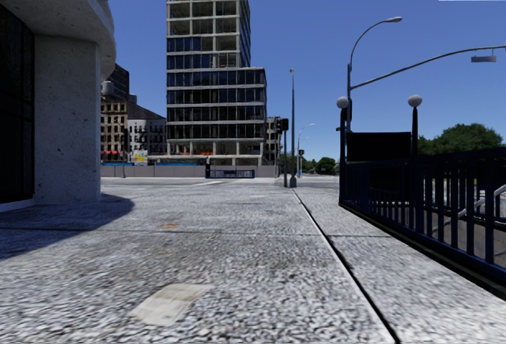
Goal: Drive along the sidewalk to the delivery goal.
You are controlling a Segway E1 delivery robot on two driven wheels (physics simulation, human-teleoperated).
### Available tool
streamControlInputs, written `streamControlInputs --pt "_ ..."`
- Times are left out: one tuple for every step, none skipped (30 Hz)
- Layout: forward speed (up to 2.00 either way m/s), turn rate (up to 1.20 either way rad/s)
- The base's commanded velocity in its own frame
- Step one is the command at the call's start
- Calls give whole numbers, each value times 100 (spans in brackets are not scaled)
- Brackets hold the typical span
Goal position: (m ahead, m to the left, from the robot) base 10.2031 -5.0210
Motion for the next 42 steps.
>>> streamControlInputs --pt "200 0" --pt "200 0" --pt "200 0" --pt "200 0" --pt "200 0" --pt "200 0" --pt "200 0" --pt "200 -35" --pt "200 -35" --pt "200 -39" --pt "200 -40" --pt "200 -40" --pt "200 -40" --pt "200 -40" --pt "200 -40" --pt "200 -29" --pt "200 -3" --pt "200 -3" --pt "200 0" --pt "200 0" --pt "200 0" --pt "200 0" --pt "200 0" --pt "200 0" --pt "200 0" --pt "200 0" --pt "200 0" --pt "200 0" --pt "200 0" --pt "200 0" --pt "200 0" --pt "200 0" --pt "200 0" --pt "200 0" --pt "200 0" --pt "200 0" --pt "200 0" --pt "200 0" --pt "200 0" --pt "200 0" --pt "200 0" --pt "200 0"
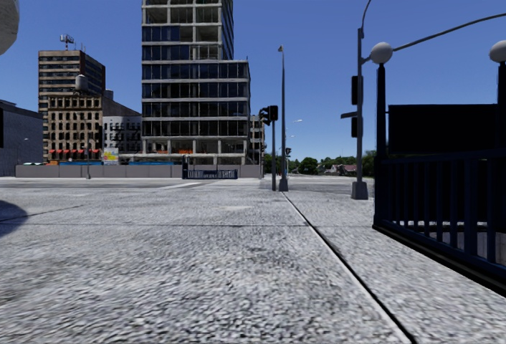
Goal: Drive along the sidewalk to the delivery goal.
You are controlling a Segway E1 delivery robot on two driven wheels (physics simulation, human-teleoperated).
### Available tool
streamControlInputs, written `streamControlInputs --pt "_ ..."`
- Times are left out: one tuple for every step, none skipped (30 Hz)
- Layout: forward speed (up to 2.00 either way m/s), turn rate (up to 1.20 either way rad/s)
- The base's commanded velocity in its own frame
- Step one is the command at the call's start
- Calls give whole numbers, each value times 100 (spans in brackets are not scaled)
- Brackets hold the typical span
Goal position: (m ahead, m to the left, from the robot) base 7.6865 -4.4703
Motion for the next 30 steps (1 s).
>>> streamControlInputs --pt "200 0" --pt "200 0" --pt "200 0" --pt "200 0" --pt "200 0" --pt "200 0" --pt "200 0" --pt "200 0" --pt "200 0" --pt "200 0" --pt "200 0" --pt "200 0" --pt "200 0" --pt "200 0" --pt "200 0" --pt "200 0" --pt "200 0" --pt "200 0" --pt "200 0" --pt "200 0" --pt "200 0" --pt "200 0" --pt "200 0" --pt "200 0" --pt "200 -18" --pt "200 -28" --pt "200 -31" --pt "200 -31" --pt "200 -31" --pt "200 -31"
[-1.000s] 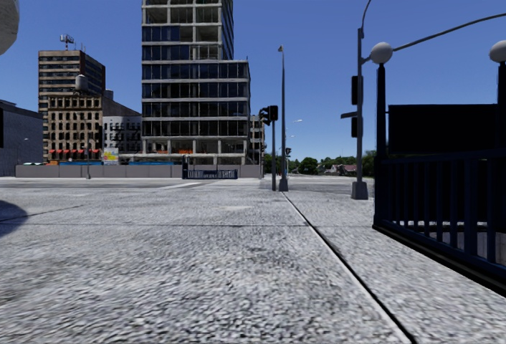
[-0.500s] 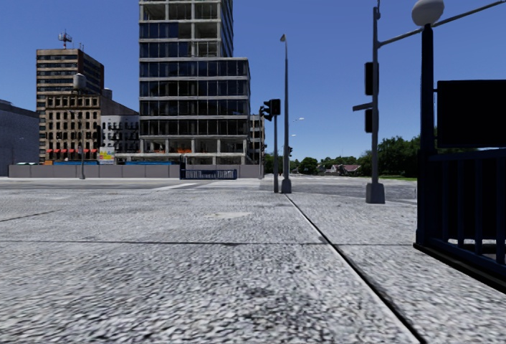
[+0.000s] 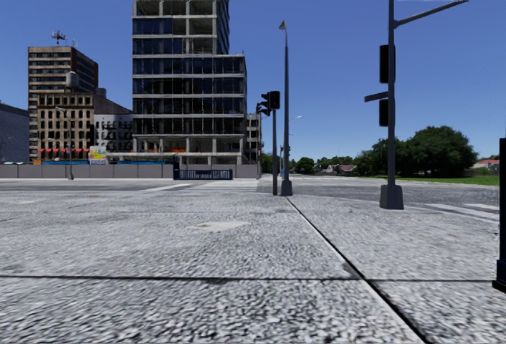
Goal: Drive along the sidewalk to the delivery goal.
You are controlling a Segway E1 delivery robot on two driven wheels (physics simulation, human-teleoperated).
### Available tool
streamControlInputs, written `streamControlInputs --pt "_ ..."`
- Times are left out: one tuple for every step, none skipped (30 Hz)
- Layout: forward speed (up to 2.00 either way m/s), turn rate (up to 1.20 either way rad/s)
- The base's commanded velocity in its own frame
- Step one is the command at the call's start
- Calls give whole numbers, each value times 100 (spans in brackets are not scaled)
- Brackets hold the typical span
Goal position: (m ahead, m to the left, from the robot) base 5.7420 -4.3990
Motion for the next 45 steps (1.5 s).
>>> streamControlInputs --pt "200 -31" --pt "200 -32" --pt "200 -32" --pt "200 -32" --pt "200 -32" --pt "200 -32" --pt "200 -32" --pt "200 -33" --pt "200 -36" --pt "200 -37" --pt "200 -37" --pt "200 -37" --pt "200 -51" --pt "200 -61" --pt "200 -64" --pt "200 -64" --pt "200 -64" --pt "200 -63" --pt "200 -63" --pt "200 -63" --pt "200 -63" --pt "200 -63" --pt "200 -63" --pt "200 -63" --pt "200 -62" --pt "200 -61" --pt "200 -61" --pt "200 -60" --pt "200 -60" --pt "200 -59" --pt "200 -59" --pt "200 -59" --pt "200 -59" --pt "200 -59" --pt "200 -59" --pt "200 -59" --pt "200 -59" --pt "200 -59" --pt "200 -59" --pt "200 -59" --pt "200 -59" --pt "200 -59" --pt "200 -59" --pt "200 -59" --pt "200 -59"
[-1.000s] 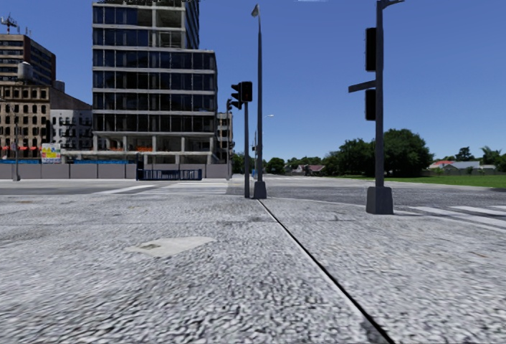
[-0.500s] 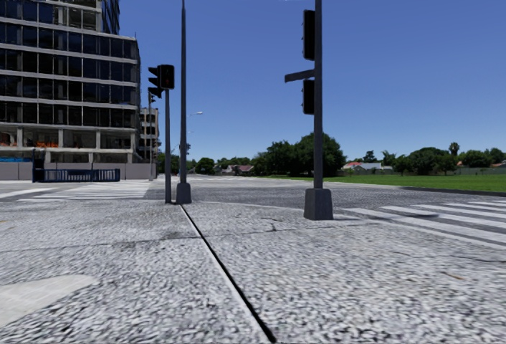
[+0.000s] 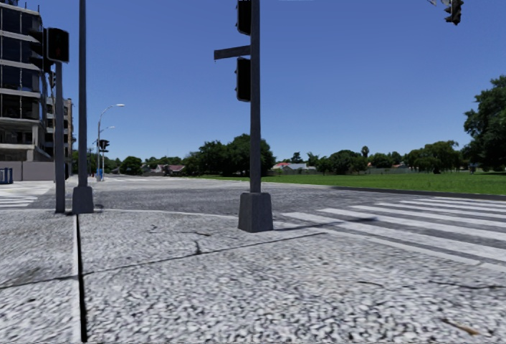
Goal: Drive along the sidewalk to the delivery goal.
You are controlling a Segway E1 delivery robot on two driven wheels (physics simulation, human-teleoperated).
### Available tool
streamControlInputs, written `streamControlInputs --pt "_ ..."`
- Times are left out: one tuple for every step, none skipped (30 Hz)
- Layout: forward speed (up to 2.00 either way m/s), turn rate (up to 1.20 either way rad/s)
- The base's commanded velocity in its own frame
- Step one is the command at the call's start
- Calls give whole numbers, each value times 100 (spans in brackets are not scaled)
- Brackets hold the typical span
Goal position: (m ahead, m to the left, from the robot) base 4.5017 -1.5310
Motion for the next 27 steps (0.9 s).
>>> streamControlInputs --pt "200 -59" --pt "200 -59" --pt "200 -59" --pt "200 -59" --pt "200 -59" --pt "200 -59" --pt "200 -59" --pt "200 -59" --pt "200 -59" --pt "200 -59" --pt "200 -59" --pt "200 -59" --pt "200 -59" --pt "200 -59" --pt "200 -59" --pt "200 -59" --pt "200 -59" --pt "200 -59" --pt "200 -59" --pt "200 -59" --pt "200 -59" --pt "200 -60" --pt "200 -61" --pt "200 -61" --pt "200 -62" --pt "192 -62" --pt "174 -62"
